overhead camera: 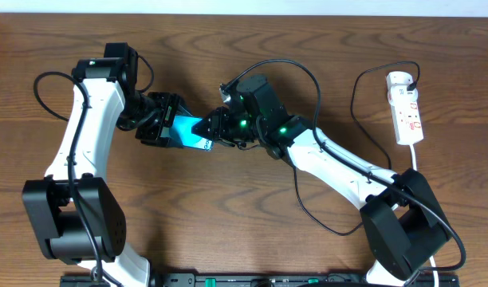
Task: Plug charger to phone and switch on socket
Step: 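Grasp the phone's side edge with the right gripper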
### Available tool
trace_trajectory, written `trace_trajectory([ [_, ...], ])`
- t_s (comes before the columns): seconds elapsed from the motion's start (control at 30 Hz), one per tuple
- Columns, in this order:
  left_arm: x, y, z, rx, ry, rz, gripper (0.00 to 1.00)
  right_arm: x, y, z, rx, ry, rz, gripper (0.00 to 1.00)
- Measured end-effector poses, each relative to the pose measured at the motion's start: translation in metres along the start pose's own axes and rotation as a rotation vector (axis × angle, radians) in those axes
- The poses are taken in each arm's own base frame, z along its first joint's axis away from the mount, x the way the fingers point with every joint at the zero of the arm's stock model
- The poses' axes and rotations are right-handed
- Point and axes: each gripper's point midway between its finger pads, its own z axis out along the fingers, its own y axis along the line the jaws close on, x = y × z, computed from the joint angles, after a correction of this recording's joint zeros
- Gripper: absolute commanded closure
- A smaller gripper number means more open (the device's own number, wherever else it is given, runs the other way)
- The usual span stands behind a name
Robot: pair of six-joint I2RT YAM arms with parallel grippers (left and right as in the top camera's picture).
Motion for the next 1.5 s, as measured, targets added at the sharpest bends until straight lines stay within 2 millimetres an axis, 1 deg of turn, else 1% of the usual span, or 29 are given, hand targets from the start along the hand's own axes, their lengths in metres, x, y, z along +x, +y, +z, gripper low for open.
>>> trace_trajectory([
  [0.1, 0.000, 0.000, 0.000, 0.000, 0.000, 0.000, 0.93, -0.001, -0.001, 0.000, 0.004, -0.004, -0.002, 0.82],
  [0.4, 0.000, 0.000, 0.000, 0.000, 0.001, 0.000, 0.93, -0.001, -0.001, 0.000, 0.007, -0.006, -0.003, 0.82],
  [0.67, 0.000, 0.000, 0.000, -0.001, 0.000, 0.001, 0.93, -0.001, -0.001, 0.000, 0.008, -0.007, -0.003, 0.85],
  [0.83, 0.006, 0.000, 0.003, -0.007, 0.007, 0.013, 0.93, -0.001, -0.002, 0.000, 0.009, -0.009, -0.002, 0.85],
  [1.07, 0.010, 0.000, 0.005, -0.011, 0.015, 0.021, 0.93, -0.001, -0.002, 0.000, 0.010, -0.009, -0.002, 0.89],
  [1.23, 0.010, 0.000, 0.005, -0.010, 0.016, 0.022, 0.93, -0.002, -0.002, 0.000, 0.011, -0.011, 0.002, 0.98],
  [1.3, 0.009, 0.000, 0.005, -0.010, 0.015, 0.022, 0.93, -0.002, -0.003, 0.000, 0.013, -0.010, -0.002, 0.99],
  [1.4, 0.012, -0.002, 0.005, -0.003, 0.030, 0.014, 0.93, 0.002, -0.004, 0.001, 0.016, 0.002, 0.001, 0.99],
  [1.5, 0.012, -0.006, 0.004, 0.016, 0.032, 0.024, 0.93, 0.012, -0.004, 0.004, 0.020, 0.036, 0.007, 0.99],
])
